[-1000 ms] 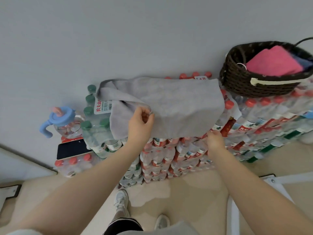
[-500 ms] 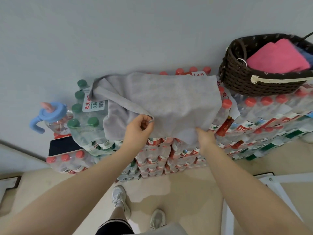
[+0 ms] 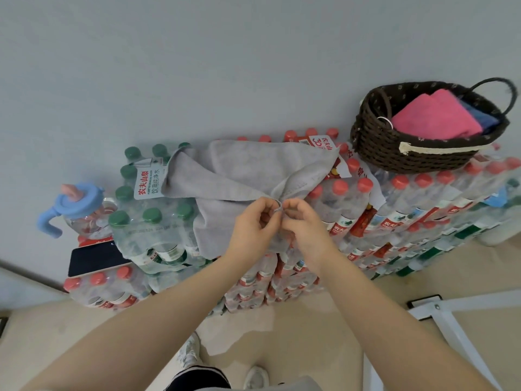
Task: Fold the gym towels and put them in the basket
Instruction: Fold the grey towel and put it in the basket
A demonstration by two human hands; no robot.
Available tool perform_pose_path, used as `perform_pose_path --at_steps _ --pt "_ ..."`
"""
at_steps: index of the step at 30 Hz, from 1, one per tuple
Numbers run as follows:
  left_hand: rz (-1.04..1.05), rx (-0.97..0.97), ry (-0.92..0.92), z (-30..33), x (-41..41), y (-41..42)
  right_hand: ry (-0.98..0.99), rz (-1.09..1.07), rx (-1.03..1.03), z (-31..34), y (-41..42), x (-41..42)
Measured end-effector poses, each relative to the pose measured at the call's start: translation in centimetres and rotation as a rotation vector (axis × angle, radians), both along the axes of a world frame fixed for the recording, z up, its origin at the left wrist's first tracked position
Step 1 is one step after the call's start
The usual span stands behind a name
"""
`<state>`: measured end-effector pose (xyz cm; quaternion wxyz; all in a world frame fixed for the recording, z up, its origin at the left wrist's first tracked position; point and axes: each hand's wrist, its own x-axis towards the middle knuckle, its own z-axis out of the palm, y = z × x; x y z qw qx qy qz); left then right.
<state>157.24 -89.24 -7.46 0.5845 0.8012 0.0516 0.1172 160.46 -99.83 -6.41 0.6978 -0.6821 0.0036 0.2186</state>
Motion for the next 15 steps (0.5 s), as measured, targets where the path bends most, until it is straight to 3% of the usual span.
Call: perform_pose_path --at_steps 4,10,12,15 --pt "-0.017 -0.021 0.008 0.3 0.2 0.0 0.17 -0.169 0.214 0.2 -0.3 0.0" --pt "0.076 -0.075 0.112 -0.8 0.0 0.7 -0.136 -0.194 -0.335 -1.6 -0.5 0.1" --pt "0.119 -0.091 0.14 -0.9 0.0 1.0 -0.18 -0.216 -0.416 -2.6 0.2 0.4" --pt "0.128 -0.09 0.164 -1.0 -0.1 1.7 -0.051 -0.257 -0.375 -3.7 1.2 0.8"
